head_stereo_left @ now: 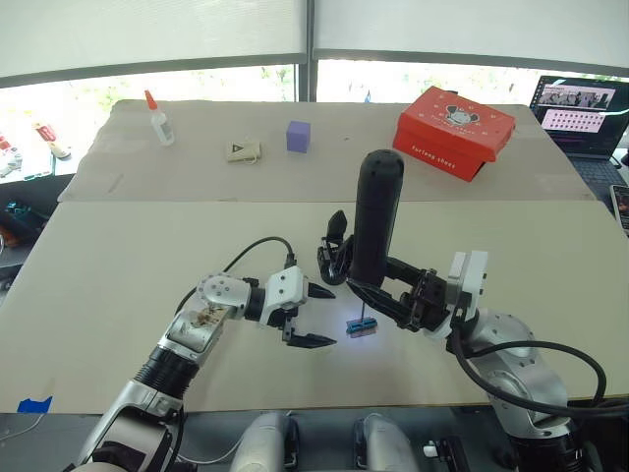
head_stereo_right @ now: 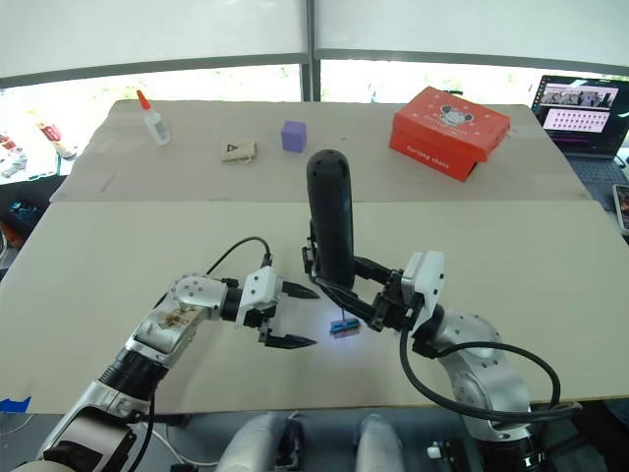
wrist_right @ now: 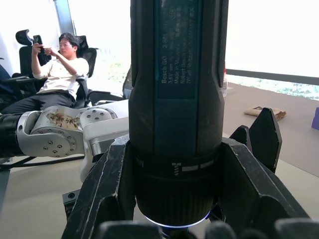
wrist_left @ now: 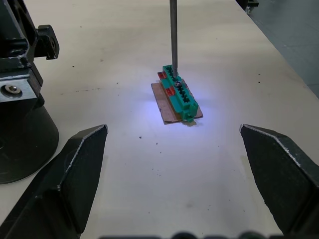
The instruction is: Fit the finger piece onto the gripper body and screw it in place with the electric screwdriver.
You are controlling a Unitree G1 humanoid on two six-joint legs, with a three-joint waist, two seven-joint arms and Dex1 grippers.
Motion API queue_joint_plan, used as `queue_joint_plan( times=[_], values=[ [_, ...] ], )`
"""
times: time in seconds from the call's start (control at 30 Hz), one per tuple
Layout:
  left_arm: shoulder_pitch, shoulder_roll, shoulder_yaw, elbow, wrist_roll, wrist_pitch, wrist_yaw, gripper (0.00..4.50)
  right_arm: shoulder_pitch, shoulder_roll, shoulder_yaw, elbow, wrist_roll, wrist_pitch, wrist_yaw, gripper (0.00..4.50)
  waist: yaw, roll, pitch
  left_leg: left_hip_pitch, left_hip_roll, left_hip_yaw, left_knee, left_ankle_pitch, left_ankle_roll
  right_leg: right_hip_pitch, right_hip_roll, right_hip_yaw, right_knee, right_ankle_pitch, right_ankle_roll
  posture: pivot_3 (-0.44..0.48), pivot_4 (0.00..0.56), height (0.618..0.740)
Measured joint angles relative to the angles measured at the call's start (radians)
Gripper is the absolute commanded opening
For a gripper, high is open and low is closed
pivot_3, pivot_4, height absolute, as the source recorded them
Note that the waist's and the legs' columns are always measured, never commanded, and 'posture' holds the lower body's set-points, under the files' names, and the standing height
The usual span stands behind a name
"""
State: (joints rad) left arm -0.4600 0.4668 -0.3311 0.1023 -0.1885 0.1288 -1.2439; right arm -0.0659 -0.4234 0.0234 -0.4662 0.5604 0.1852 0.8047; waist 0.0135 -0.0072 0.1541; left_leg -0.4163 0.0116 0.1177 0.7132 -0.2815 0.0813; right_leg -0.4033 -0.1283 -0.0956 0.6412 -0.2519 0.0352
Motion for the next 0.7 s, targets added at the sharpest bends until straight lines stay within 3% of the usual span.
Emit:
queue_joint_plan(
  times=[0.7],
  values=[
    [-0.005,0.000,0.000,0.007,0.000,-0.001,0.000,4.50,0.005,-0.002,0.003,0.004,-0.008,0.000,0.002,1.89,0.000,0.000,0.000,0.000,0.000,0.000,0.000,0.000,0.000,0.000,0.000,0.000,0.000,0.000,0.000,0.000,0.150,0.740]
  ],
)
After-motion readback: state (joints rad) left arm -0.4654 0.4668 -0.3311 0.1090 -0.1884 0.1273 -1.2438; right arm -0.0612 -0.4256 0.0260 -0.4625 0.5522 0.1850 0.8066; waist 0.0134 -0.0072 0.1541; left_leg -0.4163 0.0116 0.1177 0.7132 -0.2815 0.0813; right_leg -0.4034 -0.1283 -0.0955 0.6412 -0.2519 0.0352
